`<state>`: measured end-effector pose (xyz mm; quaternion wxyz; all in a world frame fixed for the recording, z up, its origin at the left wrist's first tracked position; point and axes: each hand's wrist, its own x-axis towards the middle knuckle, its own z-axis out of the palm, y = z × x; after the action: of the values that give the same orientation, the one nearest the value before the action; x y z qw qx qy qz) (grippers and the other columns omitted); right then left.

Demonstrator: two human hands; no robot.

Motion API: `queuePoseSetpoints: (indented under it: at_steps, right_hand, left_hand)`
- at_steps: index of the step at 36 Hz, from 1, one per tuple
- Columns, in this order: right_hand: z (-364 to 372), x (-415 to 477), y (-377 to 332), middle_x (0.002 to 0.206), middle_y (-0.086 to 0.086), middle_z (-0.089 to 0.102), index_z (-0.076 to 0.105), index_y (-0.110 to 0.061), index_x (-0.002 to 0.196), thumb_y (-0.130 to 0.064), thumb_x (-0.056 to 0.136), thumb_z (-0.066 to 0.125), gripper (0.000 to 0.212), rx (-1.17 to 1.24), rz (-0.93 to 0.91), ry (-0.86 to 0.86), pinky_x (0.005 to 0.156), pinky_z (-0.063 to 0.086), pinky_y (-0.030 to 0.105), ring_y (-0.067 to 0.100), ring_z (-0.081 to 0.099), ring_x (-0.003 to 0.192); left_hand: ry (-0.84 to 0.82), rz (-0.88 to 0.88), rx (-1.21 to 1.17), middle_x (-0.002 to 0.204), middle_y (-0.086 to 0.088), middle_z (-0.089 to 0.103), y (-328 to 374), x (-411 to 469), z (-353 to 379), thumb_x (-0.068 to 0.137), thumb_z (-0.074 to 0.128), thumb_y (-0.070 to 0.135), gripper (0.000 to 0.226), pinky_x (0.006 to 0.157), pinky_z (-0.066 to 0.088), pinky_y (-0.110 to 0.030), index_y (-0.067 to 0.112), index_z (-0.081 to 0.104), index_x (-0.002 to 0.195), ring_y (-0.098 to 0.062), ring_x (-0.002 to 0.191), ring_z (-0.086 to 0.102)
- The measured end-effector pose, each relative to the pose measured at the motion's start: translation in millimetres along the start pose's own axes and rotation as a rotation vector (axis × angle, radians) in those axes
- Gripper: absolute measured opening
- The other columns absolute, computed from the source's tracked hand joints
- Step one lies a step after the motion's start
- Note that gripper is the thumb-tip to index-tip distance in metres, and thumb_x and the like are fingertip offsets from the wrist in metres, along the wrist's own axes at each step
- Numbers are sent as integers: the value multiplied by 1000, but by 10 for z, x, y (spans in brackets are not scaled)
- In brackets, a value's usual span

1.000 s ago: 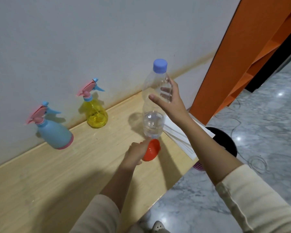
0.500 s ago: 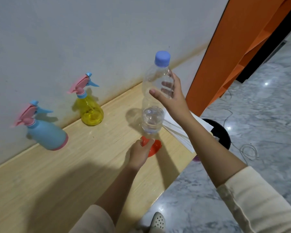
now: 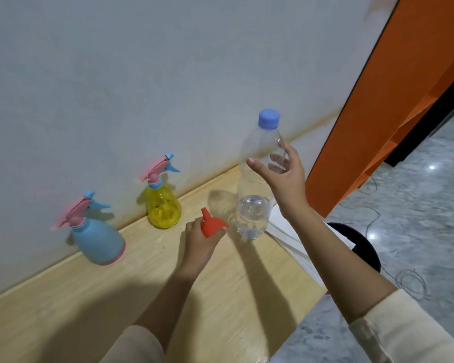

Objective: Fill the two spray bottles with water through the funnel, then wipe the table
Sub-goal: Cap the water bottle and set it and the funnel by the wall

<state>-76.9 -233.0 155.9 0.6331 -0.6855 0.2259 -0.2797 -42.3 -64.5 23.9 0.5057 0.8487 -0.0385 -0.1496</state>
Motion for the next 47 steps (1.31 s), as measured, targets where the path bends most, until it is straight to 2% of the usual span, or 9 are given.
queuePoseSetpoints:
  at_steps: [3,7,11,16,23,28,33,37,47]
  right_hand:
    - [148,252,-47,124,4,55,46,-26,130,-33,64,85,76,10,11,-43,98,49,39,19,57,112]
    - [362,584,-66,126,3,53,46,-24,128,-27,64,86,76,25,-25,-151,96,47,27,17,54,115]
    - [512,913,-13,126,0,55,47,-30,123,-26,62,87,73,14,-25,-253,100,47,34,15,55,113]
    - [664,1281,114,124,-2,55,48,-26,126,-26,60,88,77,12,-19,-304,99,48,34,12,56,111]
    - [757,1517,310,125,0,57,47,-24,131,-28,58,89,84,53,-1,-305,100,48,36,10,58,113]
    - [729,1576,393,130,-4,53,41,-26,138,-31,60,87,90,26,-42,-372,103,45,35,6,54,118]
    - [629,1649,558,138,-3,45,26,-26,145,-25,58,89,107,-95,-95,-518,107,40,32,10,46,127]
    - [594,1723,718,128,-5,52,39,-18,136,-22,61,87,89,-310,-132,-625,98,40,24,13,49,120]
    - [625,1652,920,138,-3,50,43,-17,137,-30,62,86,87,-270,-109,-531,106,40,30,13,48,126]
  left_hand:
    - [46,-5,-2,110,-5,45,73,204,30,71,80,34,57,91,48,-36,12,56,118,-25,103,54]
    - [147,-11,23,113,-9,46,132,497,150,70,81,31,62,94,42,-29,7,56,121,-25,107,51]
    - [230,-25,-11,120,-15,41,184,756,278,71,81,26,75,100,34,-28,5,46,133,-28,113,46]
    - [326,-29,-21,115,-20,47,170,1066,433,51,67,51,94,91,44,-35,-1,51,128,-30,102,49]
    - [338,34,64,136,-10,32,88,1200,491,75,75,11,78,107,23,-23,11,34,141,-17,123,33]
    - [351,-28,75,146,-9,28,-8,1253,479,76,72,9,76,107,23,-23,11,34,141,-23,133,31]
    - [345,-39,82,138,-10,39,-54,1300,465,69,71,0,70,103,31,-26,9,42,133,-24,125,41]
    - [309,-51,74,135,-8,42,-34,1337,438,70,69,-1,70,101,32,-24,11,42,133,-22,124,42]
    - [326,-74,101,145,-10,27,-16,1344,454,78,71,8,68,100,24,-18,9,39,138,-23,129,34]
